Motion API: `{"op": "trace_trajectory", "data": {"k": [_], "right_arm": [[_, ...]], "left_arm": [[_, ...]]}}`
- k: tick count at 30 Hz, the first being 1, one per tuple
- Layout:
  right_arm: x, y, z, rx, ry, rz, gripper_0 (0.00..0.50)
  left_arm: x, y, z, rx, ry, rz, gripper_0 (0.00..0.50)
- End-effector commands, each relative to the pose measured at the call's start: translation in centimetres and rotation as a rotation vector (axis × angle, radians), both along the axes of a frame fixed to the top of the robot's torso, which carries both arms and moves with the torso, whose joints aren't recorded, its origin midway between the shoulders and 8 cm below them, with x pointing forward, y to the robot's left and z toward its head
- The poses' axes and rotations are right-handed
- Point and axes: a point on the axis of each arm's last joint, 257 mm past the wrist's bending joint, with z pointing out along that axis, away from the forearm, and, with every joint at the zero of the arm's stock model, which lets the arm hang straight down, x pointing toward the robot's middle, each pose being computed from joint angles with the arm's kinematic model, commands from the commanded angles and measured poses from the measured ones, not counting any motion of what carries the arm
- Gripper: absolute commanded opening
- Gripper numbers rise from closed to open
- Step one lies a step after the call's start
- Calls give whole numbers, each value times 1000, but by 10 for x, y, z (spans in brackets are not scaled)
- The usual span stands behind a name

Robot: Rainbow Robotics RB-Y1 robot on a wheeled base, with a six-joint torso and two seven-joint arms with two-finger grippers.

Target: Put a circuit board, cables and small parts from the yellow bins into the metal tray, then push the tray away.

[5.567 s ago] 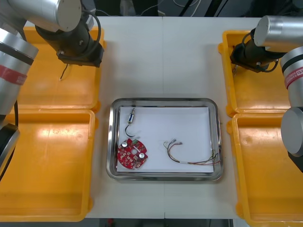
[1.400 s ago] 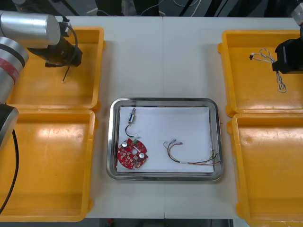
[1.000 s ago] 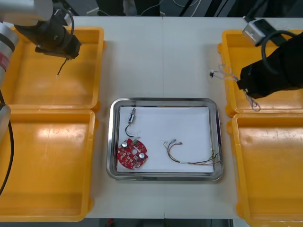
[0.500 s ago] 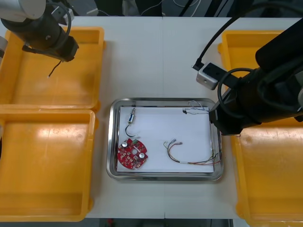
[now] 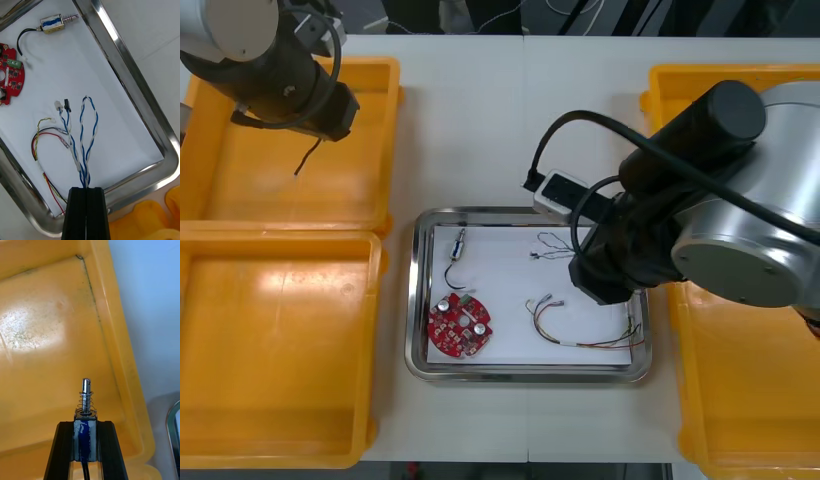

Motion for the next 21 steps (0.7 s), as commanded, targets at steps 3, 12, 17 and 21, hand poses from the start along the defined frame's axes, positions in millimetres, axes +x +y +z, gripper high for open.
{"op": "trace_trajectory", "data": {"k": [3,12,17,21], "right_arm": [[14,26,-15,-55,-30,138,0],[36,35,-39,-67,-65,161,0],[48,32,-46,-72,-80,162,0],[57,27,-56,-89,-86,164,0]], "left_arm": [[-12,-24,9,-89,-23,68,0],[-19,-51,5,-125,-29,81,0],[-22,-55,4,-125,-25,80,0],[-24,-56,3,-129,-21,78,0]]}}
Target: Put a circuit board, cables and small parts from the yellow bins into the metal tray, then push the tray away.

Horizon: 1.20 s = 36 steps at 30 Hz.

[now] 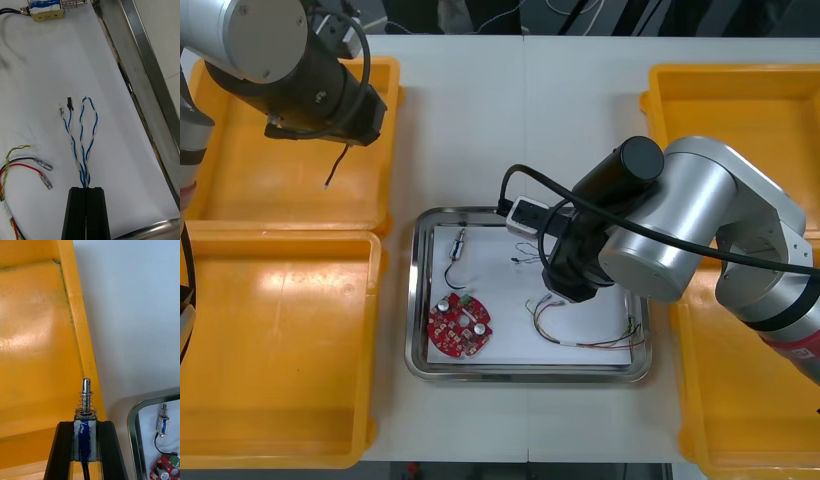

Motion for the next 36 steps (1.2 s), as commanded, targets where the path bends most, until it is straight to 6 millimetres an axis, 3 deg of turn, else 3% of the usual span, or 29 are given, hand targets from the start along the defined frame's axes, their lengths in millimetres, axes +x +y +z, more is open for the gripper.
{"op": "trace_trajectory", "data": {"k": [1,15,23,34,36], "right_arm": [[13,6,3,-34,-57,59,0],[33,-14,-16,-38,-90,45,0],[32,-31,-28,-37,-87,38,0],[28,-33,-35,-29,-73,24,2],[27,-33,-36,-27,-72,21,324]], "left_arm": [[-8,-17,-1,-53,2,23,0],[-8,-16,-1,-54,1,29,0],[-10,-18,-1,-60,3,27,0],[-12,-18,-4,-61,3,24,0],[-13,-19,-4,-63,4,24,0]]}}
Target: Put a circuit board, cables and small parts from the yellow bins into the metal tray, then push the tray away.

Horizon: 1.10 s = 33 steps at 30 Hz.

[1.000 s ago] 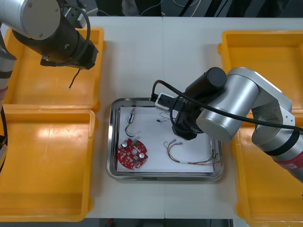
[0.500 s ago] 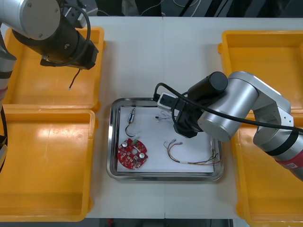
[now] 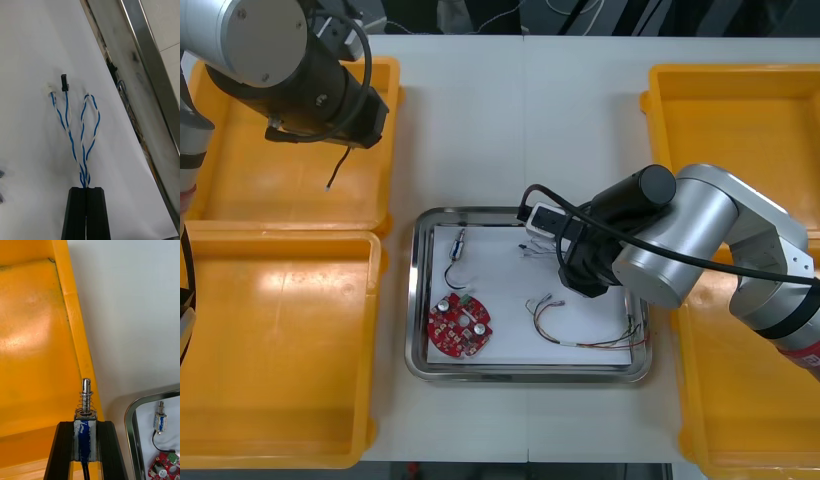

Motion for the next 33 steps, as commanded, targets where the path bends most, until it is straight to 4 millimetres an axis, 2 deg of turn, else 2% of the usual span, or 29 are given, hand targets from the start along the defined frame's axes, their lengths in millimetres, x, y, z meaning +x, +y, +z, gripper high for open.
{"op": "trace_trajectory", "data": {"k": [1,2,8,19,25,26,28,33], "right_arm": [[-5,-6,-5,-15,1,15,463],[-4,-7,-5,-16,0,13,500],[-6,-3,-3,-5,-1,8,500],[-10,-12,17,-12,3,-25,500],[-19,-29,52,-21,7,-76,500],[-19,-29,52,-21,7,-76,500],[-26,-37,67,3,37,-102,500],[-43,-51,86,31,100,-139,500]], "left_arm": [[-9,-15,-3,-61,6,37,0],[-9,-15,-3,-62,6,39,0],[-11,-17,-4,-67,8,36,0],[-11,-17,-3,-68,7,37,0],[-11,-18,-3,-69,7,36,0],[-11,-18,-3,-69,7,36,0],[-11,-18,-4,-72,9,38,0],[-12,-20,-2,-79,8,35,0]]}}
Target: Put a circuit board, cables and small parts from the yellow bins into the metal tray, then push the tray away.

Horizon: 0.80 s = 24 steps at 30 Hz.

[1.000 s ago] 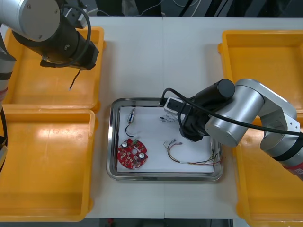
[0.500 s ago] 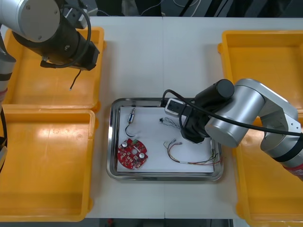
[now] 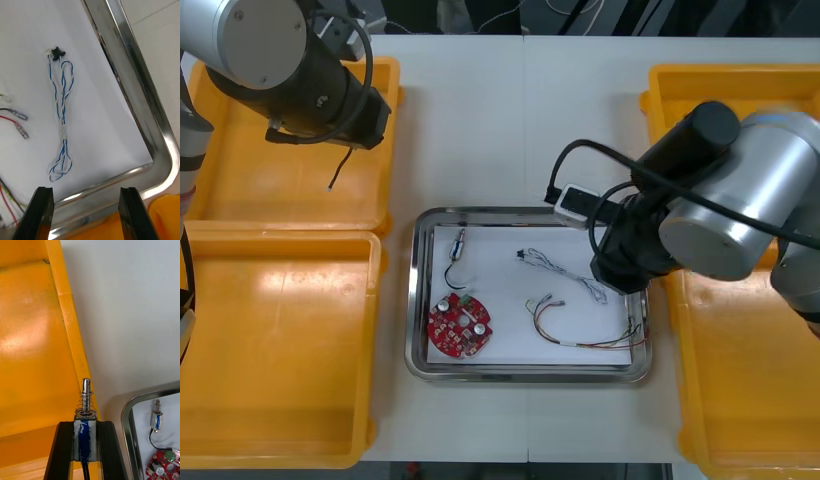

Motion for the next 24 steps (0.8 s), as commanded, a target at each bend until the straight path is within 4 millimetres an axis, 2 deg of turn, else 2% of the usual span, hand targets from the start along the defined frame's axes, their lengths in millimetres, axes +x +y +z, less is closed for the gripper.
{"op": "trace_trajectory", "data": {"k": [1,4,5,8,9,10,14,15,19,20,21,24], "right_arm": [[-8,-22,39,58,0,-81,500],[-17,-39,53,66,25,-123,500],[-17,-39,53,66,25,-123,500],[-11,-44,85,181,-16,-198,500],[-11,-44,85,181,-16,-198,500],[-11,-47,96,230,-26,-237,500],[-10,-63,116,302,-34,-329,500],[-10,-65,118,309,-35,-339,500],[-13,-93,127,362,-18,-461,500],[-13,-93,127,362,-18,-461,500],[-16,-109,128,382,-3,-517,500],[-22,-135,128,415,8,-607,500]], "left_arm": [[-9,-16,-4,-76,13,53,0],[-11,-19,-5,-76,17,52,0],[-11,-19,-5,-76,17,52,0],[-17,-22,-8,-75,22,56,0],[-17,-22,-8,-75,22,56,0],[-19,-24,-10,-79,21,54,0],[-25,-31,-15,-78,13,44,0],[-26,-33,-15,-80,13,43,0],[-29,-45,-22,-79,11,46,0],[-29,-45,-22,-79,11,46,0],[-31,-52,-23,-83,7,45,0],[-35,-62,-28,-93,6,61,0]]}}
